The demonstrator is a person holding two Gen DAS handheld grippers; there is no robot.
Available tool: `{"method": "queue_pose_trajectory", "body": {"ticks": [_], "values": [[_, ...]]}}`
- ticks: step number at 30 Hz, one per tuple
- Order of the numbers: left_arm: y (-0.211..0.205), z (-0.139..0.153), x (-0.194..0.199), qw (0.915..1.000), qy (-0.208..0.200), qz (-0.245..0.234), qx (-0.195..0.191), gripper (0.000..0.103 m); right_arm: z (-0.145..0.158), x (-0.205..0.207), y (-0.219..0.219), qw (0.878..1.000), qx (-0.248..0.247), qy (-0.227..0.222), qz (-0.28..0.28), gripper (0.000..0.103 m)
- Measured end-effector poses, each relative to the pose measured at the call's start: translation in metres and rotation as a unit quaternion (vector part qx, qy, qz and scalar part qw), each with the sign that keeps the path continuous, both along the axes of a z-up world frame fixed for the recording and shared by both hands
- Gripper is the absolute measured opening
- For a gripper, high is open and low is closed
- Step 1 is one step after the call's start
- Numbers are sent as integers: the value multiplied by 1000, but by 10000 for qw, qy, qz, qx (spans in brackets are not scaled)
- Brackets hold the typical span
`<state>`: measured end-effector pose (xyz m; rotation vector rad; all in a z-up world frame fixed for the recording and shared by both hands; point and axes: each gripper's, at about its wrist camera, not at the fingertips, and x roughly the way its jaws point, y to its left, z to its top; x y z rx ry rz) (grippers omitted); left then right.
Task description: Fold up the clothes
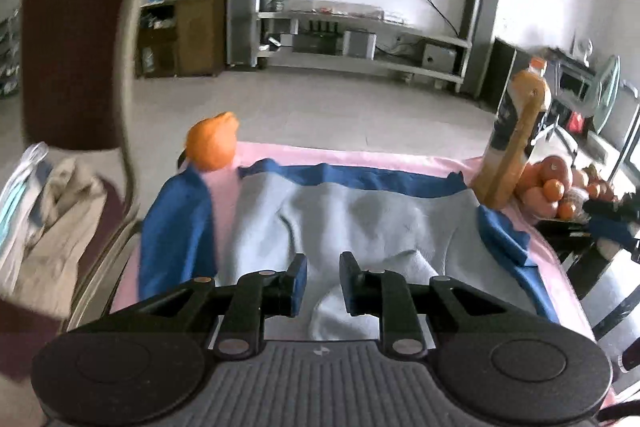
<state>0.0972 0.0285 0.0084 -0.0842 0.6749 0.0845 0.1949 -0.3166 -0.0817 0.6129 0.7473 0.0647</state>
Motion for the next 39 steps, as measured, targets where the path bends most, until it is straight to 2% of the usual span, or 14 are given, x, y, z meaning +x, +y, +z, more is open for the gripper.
{"method": "queue_pose_trajectory", "body": {"ticks": [4, 7, 10, 12, 16, 18, 22, 23, 24, 25, 28, 32, 36, 39], "values": [[-35, -52, 47, 9962, 510, -661, 251, 21, -2, 39, -13, 9996, -13, -174, -232, 31], [-54, -101, 70, 9904, 941, -907, 455, 21, -3, 68, -22, 9987, -23, -304, -407, 30], [-51, -130, 77, 9899, 1055, -903, 304, 21, -36, 105, -40, 9977, 179, 240, -609, 24], [-44, -138, 82, 9885, 1218, -879, 168, 21, -49, 127, -44, 9972, 77, 386, -634, 24], [-33, -139, 79, 9892, 1229, -795, -60, 21, -75, 157, -50, 9947, 20, 659, -785, 25], [-32, -139, 80, 9892, 1239, -780, -105, 21, -86, 167, -50, 9931, -10, 786, -875, 31], [-31, -140, 83, 9891, 1256, -765, -118, 21, -91, 174, -40, 9929, -521, 716, -800, 32], [-32, -139, 83, 9892, 1250, -756, -99, 21, -92, 176, -38, 9924, -651, 697, -779, 25], [-32, -137, 81, 9896, 1225, -743, -72, 21, -93, 176, -32, 9915, -859, 665, -720, 10], [-32, -135, 80, 9901, 1200, -731, -45, 21, -93, 176, -26, 9903, -1062, 652, -620, 9], [-35, -120, 72, 9924, 972, -754, 7, 21, -77, 164, -12, 9862, -1468, 397, -654, 7], [-41, -94, 53, 9946, 611, -841, 29, 21, -23, 119, -18, 9861, -1370, -339, -876, 7], [-57, -80, 29, 9934, 633, -950, -146, 21, 28, 64, -47, 9795, -1364, -974, -1114, 7], [-72, -70, 14, 9923, 638, -1038, -217, 21, 53, 25, -87, 9673, -1587, -1363, -1432, 7]]}}
